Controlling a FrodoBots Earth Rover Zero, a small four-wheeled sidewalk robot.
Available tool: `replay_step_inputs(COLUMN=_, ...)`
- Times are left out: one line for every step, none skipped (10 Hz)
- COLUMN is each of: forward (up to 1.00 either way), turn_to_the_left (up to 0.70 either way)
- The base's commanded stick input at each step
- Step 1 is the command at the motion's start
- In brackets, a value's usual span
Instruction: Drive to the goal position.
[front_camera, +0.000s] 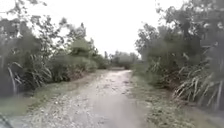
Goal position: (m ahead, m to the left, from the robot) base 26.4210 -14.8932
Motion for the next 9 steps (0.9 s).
replay_step_inputs(forward=0.85, turn_to_the_left=0.00)
replay_step_inputs(forward=0.85, turn_to_the_left=0.00)
replay_step_inputs(forward=0.85, turn_to_the_left=0.00)
replay_step_inputs(forward=0.85, turn_to_the_left=0.00)
replay_step_inputs(forward=0.85, turn_to_the_left=0.00)
replay_step_inputs(forward=0.85, turn_to_the_left=0.00)
replay_step_inputs(forward=0.85, turn_to_the_left=-0.08)
replay_step_inputs(forward=0.85, turn_to_the_left=-0.26)
replay_step_inputs(forward=0.85, turn_to_the_left=-0.34)
